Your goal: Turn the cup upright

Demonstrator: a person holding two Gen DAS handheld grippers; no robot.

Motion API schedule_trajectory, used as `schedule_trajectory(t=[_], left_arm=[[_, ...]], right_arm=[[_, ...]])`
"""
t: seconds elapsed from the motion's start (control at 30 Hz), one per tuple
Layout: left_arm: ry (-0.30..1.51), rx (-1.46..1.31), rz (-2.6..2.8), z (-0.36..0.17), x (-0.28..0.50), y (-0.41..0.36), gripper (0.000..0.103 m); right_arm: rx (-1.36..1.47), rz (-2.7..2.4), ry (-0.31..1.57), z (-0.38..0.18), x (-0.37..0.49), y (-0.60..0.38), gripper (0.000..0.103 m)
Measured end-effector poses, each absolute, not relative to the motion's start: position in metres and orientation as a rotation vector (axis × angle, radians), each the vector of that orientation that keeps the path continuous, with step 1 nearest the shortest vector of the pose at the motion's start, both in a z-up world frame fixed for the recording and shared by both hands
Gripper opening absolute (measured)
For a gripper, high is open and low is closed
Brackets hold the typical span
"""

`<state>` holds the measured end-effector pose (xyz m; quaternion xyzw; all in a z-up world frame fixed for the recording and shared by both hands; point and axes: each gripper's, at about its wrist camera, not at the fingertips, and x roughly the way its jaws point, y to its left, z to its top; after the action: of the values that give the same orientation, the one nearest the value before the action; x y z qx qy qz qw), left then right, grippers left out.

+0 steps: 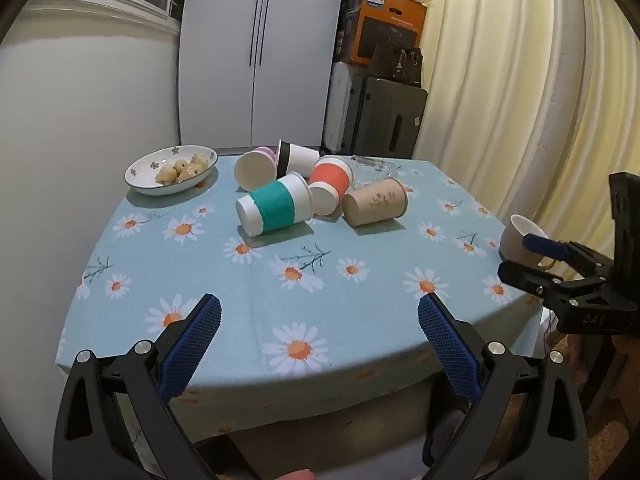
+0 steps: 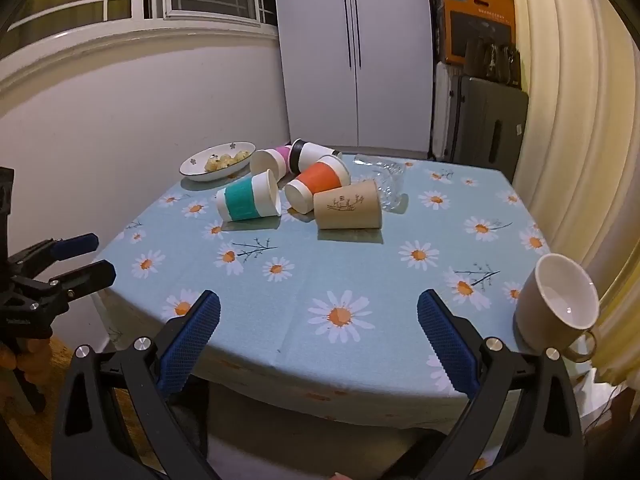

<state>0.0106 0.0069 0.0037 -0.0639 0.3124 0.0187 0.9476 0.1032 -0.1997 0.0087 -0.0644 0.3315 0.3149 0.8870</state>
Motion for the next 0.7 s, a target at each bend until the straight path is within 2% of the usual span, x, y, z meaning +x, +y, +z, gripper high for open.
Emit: schedule_trajectory(t=[0.37, 0.7], left_arm=[[0.690, 0.015, -0.035, 0.020, 0.071, 0.036, 0.096], [0.919, 0.298, -0.201, -0.002, 0.168, 0.043, 0.096]], right_arm=[[0.033, 0.721, 0.770, 0.023, 0.146, -0.179, 0.098], [0.242, 0.799, 0.880, 0.026, 0.191, -0.143, 0.098]])
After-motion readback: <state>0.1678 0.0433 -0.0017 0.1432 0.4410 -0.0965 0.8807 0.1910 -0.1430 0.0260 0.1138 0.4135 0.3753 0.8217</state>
